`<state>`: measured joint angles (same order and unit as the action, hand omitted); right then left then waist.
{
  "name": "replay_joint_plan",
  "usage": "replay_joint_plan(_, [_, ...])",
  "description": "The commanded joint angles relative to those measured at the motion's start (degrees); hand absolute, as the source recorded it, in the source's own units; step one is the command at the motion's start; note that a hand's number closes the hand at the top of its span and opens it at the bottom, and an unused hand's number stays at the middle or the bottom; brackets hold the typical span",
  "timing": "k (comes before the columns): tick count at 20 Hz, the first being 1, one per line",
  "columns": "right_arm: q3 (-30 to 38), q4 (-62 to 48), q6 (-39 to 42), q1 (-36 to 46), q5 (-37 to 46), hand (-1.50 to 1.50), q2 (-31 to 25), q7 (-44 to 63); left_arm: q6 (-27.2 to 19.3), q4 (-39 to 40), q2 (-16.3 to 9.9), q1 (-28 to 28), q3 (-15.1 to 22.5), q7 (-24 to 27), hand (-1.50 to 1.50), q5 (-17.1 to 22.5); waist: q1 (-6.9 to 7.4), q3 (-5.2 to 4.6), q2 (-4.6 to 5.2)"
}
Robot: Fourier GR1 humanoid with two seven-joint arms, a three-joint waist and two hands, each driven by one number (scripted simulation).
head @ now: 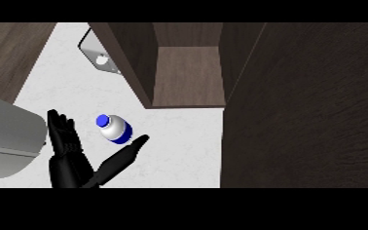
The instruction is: Pick up the bottled water, place it into the cabinet and close the cabinet
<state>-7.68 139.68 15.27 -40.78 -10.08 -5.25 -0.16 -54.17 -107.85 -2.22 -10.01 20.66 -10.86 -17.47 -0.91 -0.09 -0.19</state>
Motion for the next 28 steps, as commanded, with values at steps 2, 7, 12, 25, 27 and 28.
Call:
replay_joint_plan(2, [1.0, 8.9, 1.0, -4.1, -4.2, -1.50, -1.3, 2.3, 1.8, 8.0, 1.3, 0.5, -4.7, 12.6, -1.50, 12.9, 0.17, -0.08, 0.09])
replay_joint_plan(7, [-0.6, 7.5, 1.6, -5.9, -1.3, -1.50, -0.5, -1.6, 7.1, 18.8, 2.2, 2.8, -11.1, 24.3, -1.50, 21.8, 0.02, -0.06, 0.12])
replay_joint_plan(12, [-0.2, 8.7, 2.6, -8.7, -2.2, -1.50, -0.7, -3.2, 11.3, 27.3, 2.2, 3.8, -17.5, 34.8, -1.50, 30.9, 0.00, -0.09, 0.15])
replay_joint_plan(25, [-1.6, 9.0, 7.0, -19.0, -1.0, -1.50, -1.7, -10.0, 28.9, 55.0, 2.2, 11.3, -20.0, 58.5, -1.50, 48.3, -1.06, -0.07, 0.03])
replay_joint_plan(27, [-1.8, 6.3, 5.5, -15.1, 1.1, -1.50, -0.8, -9.7, 34.7, 62.4, 2.2, 16.3, -24.3, 60.8, -1.50, 48.2, -0.69, -0.08, 0.29])
replay_joint_plan(28, [-0.2, 8.8, 6.0, -16.0, -2.5, -1.50, -2.1, -7.8, 34.6, 61.9, 2.2, 14.1, -22.5, 61.9, -1.50, 49.5, -0.21, -0.02, 0.22])
